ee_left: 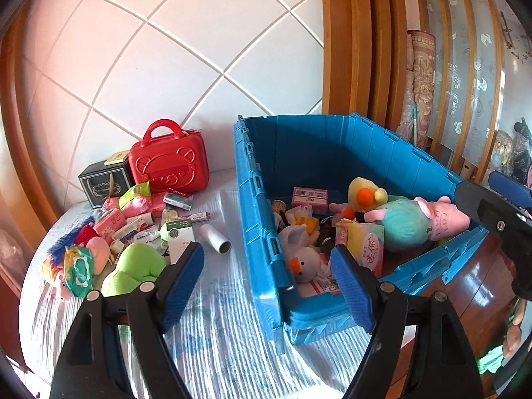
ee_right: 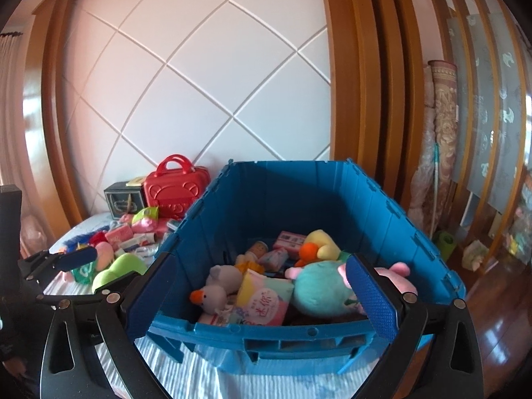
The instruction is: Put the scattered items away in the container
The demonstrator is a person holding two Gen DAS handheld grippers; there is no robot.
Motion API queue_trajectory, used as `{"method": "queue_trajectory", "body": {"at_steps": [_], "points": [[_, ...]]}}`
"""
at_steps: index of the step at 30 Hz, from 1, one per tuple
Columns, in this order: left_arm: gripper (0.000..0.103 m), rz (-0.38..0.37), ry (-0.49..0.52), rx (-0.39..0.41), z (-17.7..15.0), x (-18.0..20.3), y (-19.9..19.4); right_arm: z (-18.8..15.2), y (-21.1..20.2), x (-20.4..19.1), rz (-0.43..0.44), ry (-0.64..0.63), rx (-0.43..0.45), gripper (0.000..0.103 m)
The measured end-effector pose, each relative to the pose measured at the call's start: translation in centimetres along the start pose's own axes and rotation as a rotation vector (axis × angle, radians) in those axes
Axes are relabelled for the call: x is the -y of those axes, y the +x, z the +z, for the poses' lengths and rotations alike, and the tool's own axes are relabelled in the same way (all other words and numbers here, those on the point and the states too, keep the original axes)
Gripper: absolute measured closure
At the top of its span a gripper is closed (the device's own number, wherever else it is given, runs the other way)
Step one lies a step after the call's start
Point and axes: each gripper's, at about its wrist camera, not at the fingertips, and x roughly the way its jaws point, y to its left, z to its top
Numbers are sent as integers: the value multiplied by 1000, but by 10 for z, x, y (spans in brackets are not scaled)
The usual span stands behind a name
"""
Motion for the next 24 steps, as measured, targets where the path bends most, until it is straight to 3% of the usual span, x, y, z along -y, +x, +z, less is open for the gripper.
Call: {"method": "queue_trajectory", "body": {"at_steps": [8, 14, 19, 24], "points": [[25, 61, -64, 25, -16, -57, -20, -5, 2, -43, 28, -31, -15, 0], [25, 131, -119, 58, -41, -131, -39, -6, 3, -102, 75, -1, 1, 0], [25, 140, -171, -32, -69, -214, -36, -8, 15, -170, 86, 11, -16, 0], [25, 175, -204, -72, -93, -289, -35, -21, 32, -238, 115, 15, -52, 0]]}}
